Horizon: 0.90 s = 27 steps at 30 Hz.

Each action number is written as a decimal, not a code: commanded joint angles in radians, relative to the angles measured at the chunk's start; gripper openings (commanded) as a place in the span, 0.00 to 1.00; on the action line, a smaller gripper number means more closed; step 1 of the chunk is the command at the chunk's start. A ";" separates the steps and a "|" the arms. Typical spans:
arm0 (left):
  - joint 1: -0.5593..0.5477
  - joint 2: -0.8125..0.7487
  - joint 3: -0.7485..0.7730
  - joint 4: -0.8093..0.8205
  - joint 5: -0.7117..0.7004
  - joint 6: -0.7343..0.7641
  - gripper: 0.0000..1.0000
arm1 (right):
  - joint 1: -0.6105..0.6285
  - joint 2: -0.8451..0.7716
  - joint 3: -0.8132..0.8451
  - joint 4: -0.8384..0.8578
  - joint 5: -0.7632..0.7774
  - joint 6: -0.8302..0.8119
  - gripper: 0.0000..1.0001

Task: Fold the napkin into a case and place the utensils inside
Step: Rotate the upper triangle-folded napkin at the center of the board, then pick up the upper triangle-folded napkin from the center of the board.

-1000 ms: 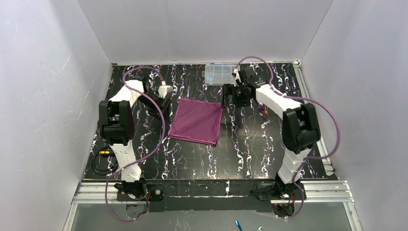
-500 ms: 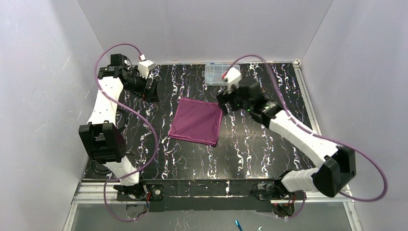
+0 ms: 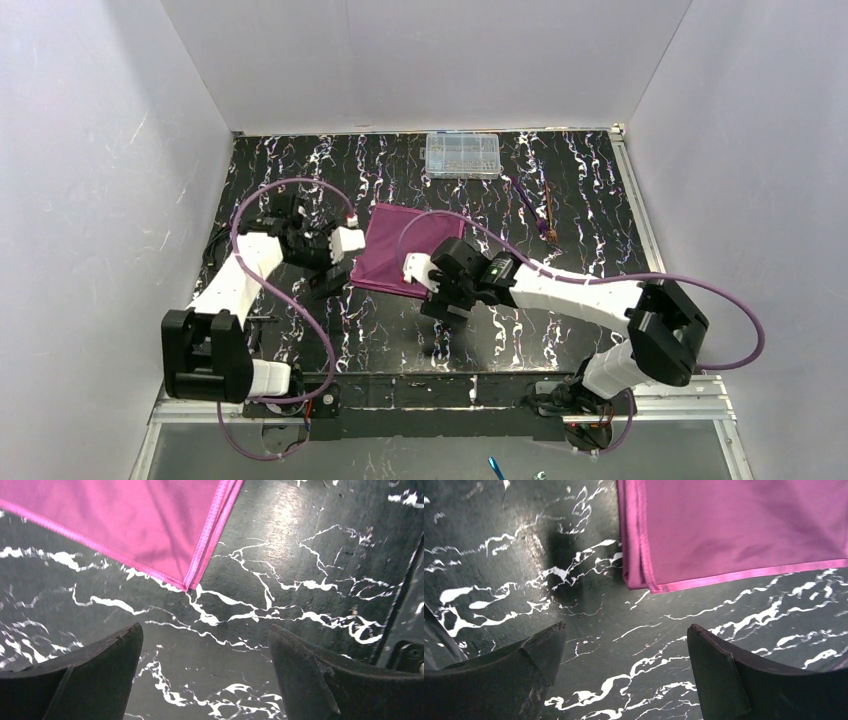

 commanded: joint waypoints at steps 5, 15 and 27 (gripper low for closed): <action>-0.055 -0.076 -0.186 0.211 0.030 0.311 0.88 | 0.007 0.059 -0.089 0.152 -0.050 -0.153 0.94; -0.059 -0.079 -0.307 0.397 0.044 0.444 0.74 | 0.008 0.121 -0.149 0.335 -0.032 -0.161 0.80; -0.082 -0.065 -0.360 0.384 0.054 0.604 0.73 | 0.001 0.143 -0.213 0.454 0.030 -0.133 0.60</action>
